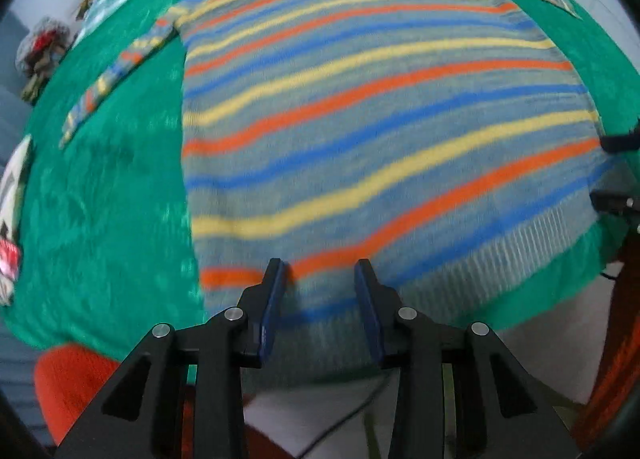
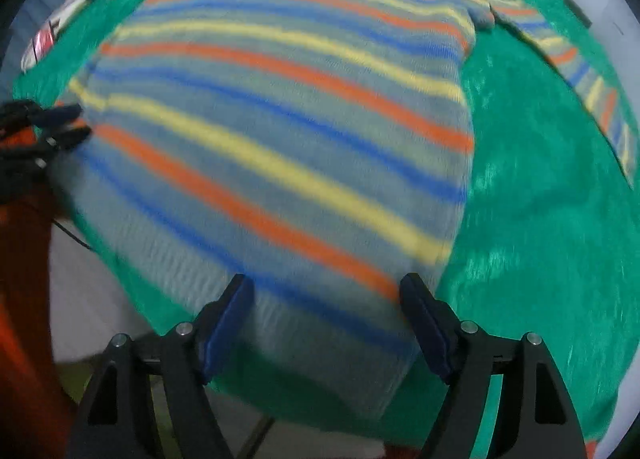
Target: Fold small clothes
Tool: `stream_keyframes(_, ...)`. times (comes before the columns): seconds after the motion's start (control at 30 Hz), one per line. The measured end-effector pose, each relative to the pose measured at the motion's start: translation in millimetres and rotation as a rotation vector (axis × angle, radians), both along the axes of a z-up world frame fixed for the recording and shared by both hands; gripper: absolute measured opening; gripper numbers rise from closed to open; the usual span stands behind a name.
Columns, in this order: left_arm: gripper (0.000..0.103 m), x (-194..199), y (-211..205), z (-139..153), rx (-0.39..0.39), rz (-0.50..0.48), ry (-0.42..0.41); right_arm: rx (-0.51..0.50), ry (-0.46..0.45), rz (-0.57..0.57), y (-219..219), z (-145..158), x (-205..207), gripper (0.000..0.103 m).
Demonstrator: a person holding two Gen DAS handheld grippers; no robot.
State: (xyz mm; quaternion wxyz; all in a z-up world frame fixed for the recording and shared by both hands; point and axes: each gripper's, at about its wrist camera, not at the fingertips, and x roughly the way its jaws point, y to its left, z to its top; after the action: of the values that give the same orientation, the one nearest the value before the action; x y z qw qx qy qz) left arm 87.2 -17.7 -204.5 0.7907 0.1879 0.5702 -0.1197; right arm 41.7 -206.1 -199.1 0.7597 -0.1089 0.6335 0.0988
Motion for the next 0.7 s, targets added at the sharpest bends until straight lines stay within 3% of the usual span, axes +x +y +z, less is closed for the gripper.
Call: stream_keyframes(0.7, 0.038, -8.8, -4.9, -2.4, 0.01, 0.012, -0.031, -0.031, -0.023, -0.035, 11.0, -6.3, -13.6, 0.081)
